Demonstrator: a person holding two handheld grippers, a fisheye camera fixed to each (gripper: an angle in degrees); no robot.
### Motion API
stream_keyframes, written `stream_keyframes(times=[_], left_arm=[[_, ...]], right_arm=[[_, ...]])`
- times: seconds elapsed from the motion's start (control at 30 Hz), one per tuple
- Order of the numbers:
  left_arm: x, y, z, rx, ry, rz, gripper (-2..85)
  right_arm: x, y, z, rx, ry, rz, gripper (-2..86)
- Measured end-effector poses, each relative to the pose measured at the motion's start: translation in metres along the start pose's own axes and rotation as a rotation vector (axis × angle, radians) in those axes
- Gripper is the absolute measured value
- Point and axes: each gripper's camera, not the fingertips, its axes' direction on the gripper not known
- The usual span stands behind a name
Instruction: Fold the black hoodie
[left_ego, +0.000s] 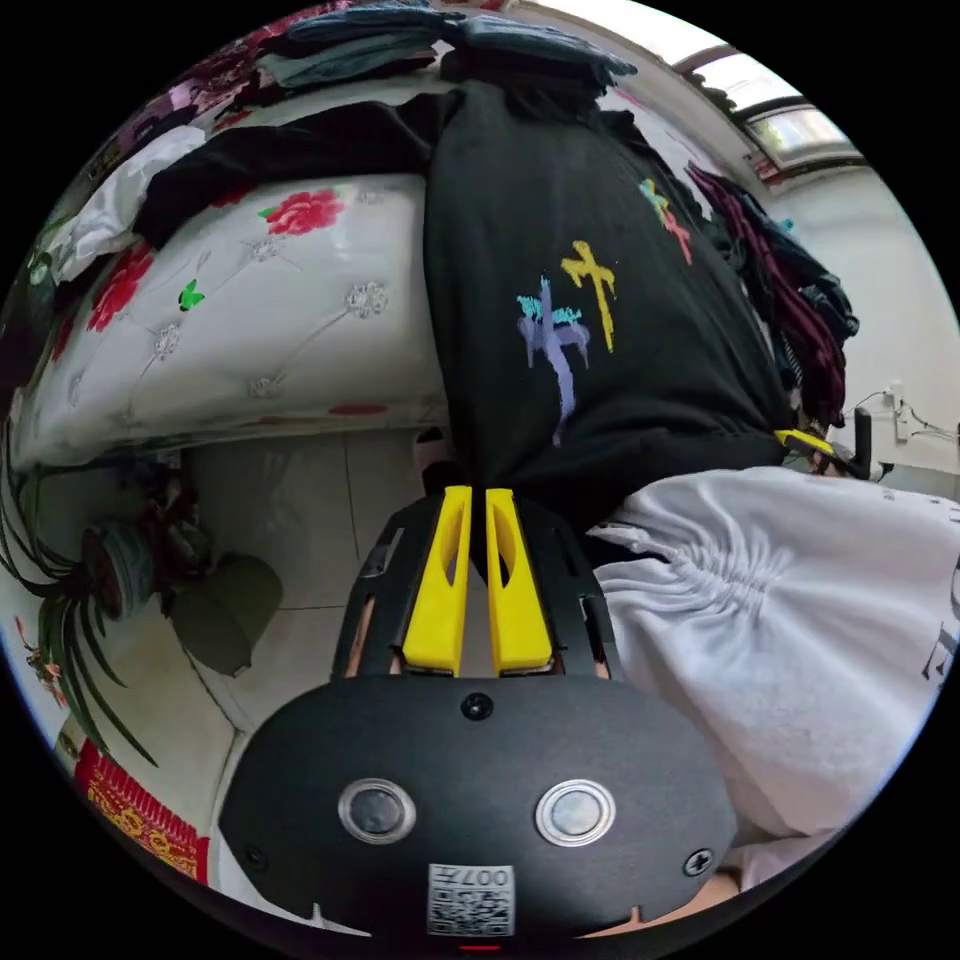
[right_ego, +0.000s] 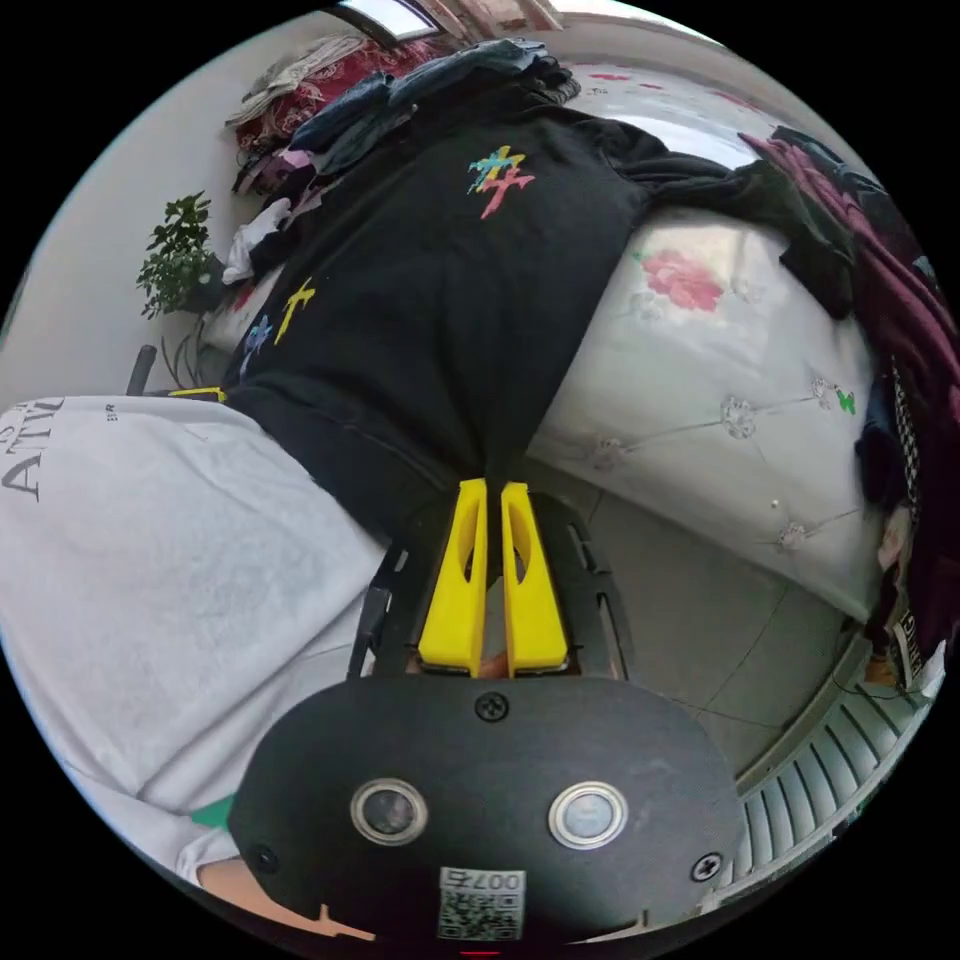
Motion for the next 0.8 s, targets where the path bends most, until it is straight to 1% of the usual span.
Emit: stream_keyframes(times=[0.07,0.1,0.13,0.17,0.3,0.37,0.43,0.5,0.53,0.6,0.63,0.7,0.73,0.8], left_arm=[[-0.006,0.000,0.026,-0.051,0.032,-0.040,1.7],[-0.014,0.000,0.042,-0.098,0.062,-0.112,2.5],[-0.018,-0.001,0.046,-0.114,0.053,-0.150,2.9],[-0.022,-0.001,0.043,-0.092,0.031,-0.178,3.9],[-0.034,-0.019,0.000,0.065,-0.009,-0.169,5.8],[-0.042,-0.037,-0.022,0.151,0.003,-0.154,6.2],[-0.050,-0.062,-0.042,0.235,0.032,-0.146,6.7],[-0.057,-0.107,-0.063,0.337,0.098,-0.113,8.1],[-0.058,-0.120,-0.067,0.354,0.115,-0.103,8.3],[-0.059,-0.178,-0.080,0.393,0.194,-0.061,9.9],[-0.059,-0.193,-0.083,0.400,0.219,-0.048,10.2],[-0.055,-0.255,-0.094,0.425,0.300,0.010,11.3],[-0.054,-0.270,-0.096,0.427,0.305,0.023,11.6],[-0.046,-0.331,-0.101,0.419,0.268,0.074,12.0]], right_arm=[[0.012,0.007,0.031,-0.062,-0.025,0.062,1.0],[0.021,0.008,0.046,-0.085,-0.058,0.138,1.6],[0.025,0.006,0.050,-0.094,-0.064,0.175,1.9],[0.026,0.003,0.050,-0.088,-0.038,0.210,2.5],[0.013,-0.021,0.010,0.024,0.127,0.143,4.0],[0.011,-0.037,-0.012,0.112,0.136,0.143,4.6],[0.011,-0.058,-0.031,0.211,0.086,0.164,5.3],[0.010,-0.094,-0.048,0.316,-0.015,0.179,6.5],[0.009,-0.104,-0.051,0.342,-0.032,0.180,6.8],[-0.001,-0.150,-0.064,0.427,-0.085,0.163,7.9],[-0.003,-0.162,-0.066,0.437,-0.098,0.158,8.1],[-0.012,-0.216,-0.075,0.466,-0.133,0.139,9.1],[-0.015,-0.230,-0.077,0.472,-0.137,0.132,9.4],[-0.021,-0.287,-0.085,0.479,-0.142,0.114,10.1]])
